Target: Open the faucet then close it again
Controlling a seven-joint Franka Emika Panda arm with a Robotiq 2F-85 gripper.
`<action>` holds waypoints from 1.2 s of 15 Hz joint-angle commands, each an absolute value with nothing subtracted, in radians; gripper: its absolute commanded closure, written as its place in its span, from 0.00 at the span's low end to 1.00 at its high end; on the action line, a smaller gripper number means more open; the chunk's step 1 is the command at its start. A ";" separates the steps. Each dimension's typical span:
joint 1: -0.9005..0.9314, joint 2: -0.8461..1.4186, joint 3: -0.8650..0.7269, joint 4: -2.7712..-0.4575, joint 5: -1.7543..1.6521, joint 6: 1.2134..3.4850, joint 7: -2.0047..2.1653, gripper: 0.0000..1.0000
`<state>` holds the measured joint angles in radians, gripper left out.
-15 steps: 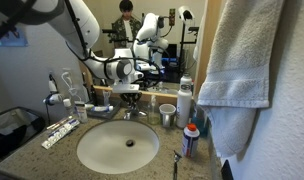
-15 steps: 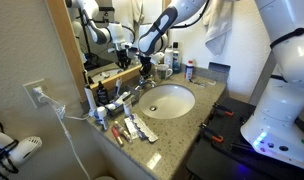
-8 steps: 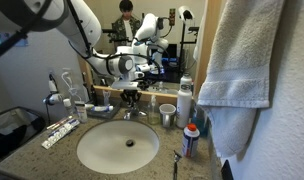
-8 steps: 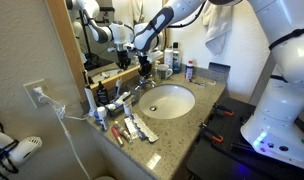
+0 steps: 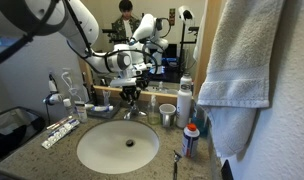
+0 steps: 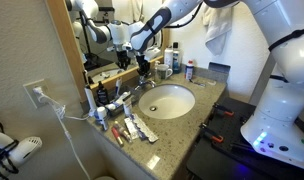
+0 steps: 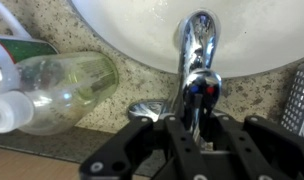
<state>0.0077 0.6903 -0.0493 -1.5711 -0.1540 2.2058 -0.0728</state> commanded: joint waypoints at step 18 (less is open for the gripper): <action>0.037 0.576 -0.057 -1.551 -0.197 2.144 -0.038 0.97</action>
<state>0.0198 0.6848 -0.0502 -1.5531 -0.1799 2.2059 -0.0559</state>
